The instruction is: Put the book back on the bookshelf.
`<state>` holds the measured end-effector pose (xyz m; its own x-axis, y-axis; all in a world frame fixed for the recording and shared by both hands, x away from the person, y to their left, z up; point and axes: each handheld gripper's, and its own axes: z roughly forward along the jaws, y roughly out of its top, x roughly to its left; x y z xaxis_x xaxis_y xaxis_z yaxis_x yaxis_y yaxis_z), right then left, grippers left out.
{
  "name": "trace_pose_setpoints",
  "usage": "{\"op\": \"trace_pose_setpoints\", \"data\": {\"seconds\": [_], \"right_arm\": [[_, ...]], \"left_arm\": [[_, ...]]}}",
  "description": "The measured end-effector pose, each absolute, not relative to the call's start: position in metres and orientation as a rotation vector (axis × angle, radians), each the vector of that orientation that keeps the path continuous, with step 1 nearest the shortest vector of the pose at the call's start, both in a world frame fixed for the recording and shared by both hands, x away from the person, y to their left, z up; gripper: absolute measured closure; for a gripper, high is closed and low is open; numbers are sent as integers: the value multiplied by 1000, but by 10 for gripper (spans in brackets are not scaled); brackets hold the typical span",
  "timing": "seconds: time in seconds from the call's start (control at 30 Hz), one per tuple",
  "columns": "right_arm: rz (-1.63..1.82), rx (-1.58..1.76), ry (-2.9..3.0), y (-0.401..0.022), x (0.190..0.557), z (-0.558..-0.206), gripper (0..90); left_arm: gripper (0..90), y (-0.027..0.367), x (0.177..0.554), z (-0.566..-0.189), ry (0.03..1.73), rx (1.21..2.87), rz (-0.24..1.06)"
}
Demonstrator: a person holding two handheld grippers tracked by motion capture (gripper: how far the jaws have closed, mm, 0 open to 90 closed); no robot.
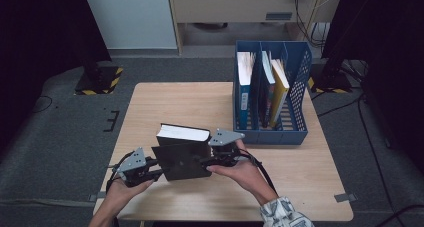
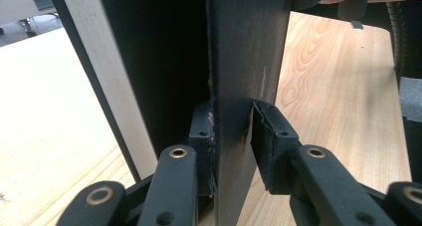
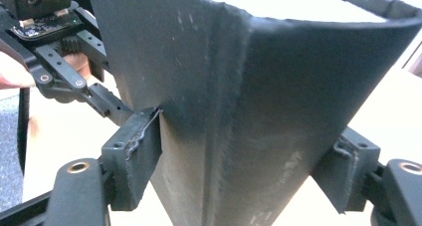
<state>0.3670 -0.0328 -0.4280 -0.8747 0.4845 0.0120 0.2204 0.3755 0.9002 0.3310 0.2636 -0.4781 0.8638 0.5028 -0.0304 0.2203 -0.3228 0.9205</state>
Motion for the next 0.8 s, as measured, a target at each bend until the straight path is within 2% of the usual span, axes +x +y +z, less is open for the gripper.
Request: {"op": "trace_pose_setpoints", "data": {"seconds": [0.5,0.8], "right_arm": [[1523,660,2423,-41,379,-421,373],[1500,675,2386,-44,380,-421,410]], "left_arm": [[643,263,349,-477,561,1905,333],[600,261,365,-477,569,1908,350]]}}
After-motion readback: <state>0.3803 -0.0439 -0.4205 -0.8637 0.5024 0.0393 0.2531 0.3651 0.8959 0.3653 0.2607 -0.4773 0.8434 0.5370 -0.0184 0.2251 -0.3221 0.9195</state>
